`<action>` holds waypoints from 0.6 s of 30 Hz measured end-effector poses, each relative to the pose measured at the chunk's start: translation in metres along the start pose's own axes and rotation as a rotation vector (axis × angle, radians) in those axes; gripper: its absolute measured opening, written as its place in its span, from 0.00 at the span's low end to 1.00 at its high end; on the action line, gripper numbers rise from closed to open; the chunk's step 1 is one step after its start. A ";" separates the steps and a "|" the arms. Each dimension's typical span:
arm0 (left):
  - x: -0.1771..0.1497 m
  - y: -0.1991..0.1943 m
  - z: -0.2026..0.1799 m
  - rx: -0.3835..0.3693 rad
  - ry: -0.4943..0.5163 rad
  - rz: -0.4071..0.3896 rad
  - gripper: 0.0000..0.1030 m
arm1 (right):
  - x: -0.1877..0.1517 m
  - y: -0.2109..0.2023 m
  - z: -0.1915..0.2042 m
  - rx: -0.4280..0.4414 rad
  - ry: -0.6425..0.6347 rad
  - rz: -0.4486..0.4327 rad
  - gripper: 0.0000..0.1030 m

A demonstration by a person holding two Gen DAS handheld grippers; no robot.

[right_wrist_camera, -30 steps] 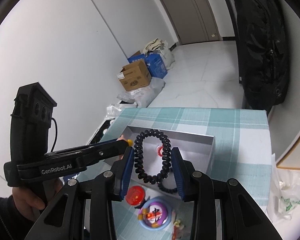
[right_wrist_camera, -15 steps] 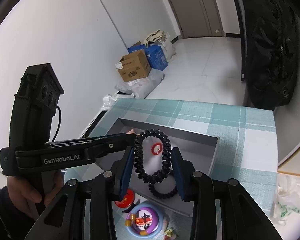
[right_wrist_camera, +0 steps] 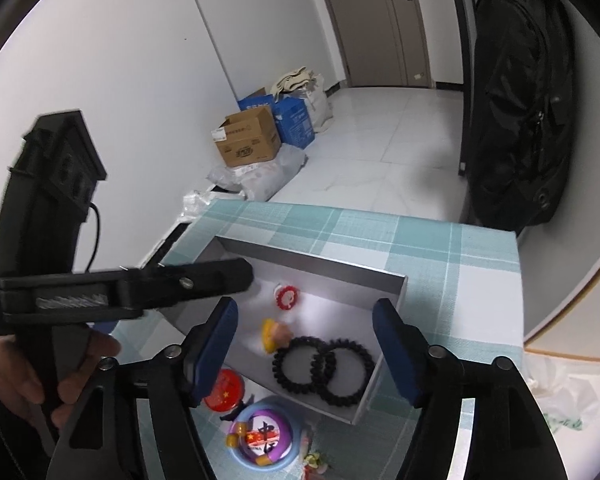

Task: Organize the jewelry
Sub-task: 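Lift both open tools out of the silver box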

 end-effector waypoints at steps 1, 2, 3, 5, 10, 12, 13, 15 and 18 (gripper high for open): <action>0.000 -0.002 0.000 0.005 -0.002 -0.002 0.49 | -0.001 -0.001 0.000 -0.008 -0.001 0.001 0.68; -0.001 -0.003 0.000 0.003 0.000 -0.004 0.50 | -0.001 -0.004 0.001 -0.014 -0.004 -0.001 0.68; -0.003 -0.007 0.000 0.009 0.004 -0.010 0.50 | -0.002 -0.007 0.002 -0.019 -0.008 -0.006 0.69; -0.007 -0.013 0.002 0.022 0.008 -0.025 0.50 | -0.004 -0.015 0.003 -0.033 -0.014 -0.022 0.75; -0.015 -0.028 0.004 0.089 0.021 -0.077 0.51 | -0.009 -0.033 0.003 -0.057 -0.004 -0.056 0.80; -0.019 -0.030 0.002 0.105 0.029 -0.077 0.51 | -0.012 -0.039 0.003 -0.070 0.005 -0.062 0.80; -0.020 -0.030 0.002 0.114 0.032 -0.078 0.51 | -0.013 -0.041 0.003 -0.070 0.008 -0.064 0.80; -0.025 -0.033 -0.001 0.131 0.044 -0.089 0.51 | -0.015 -0.048 0.006 -0.068 0.010 -0.076 0.81; -0.030 -0.034 -0.004 0.156 0.062 -0.098 0.51 | -0.019 -0.056 0.011 -0.072 0.001 -0.093 0.83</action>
Point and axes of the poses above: each gripper's, at about its wrist camera, not at the fingertips, and y roughly the way its jaws point, z to its left, x to its top, the point moved 9 cm from there along y, roughly the way its jaws point, and after that the axes turned 8 degrees about z, right-handed, at the moved point
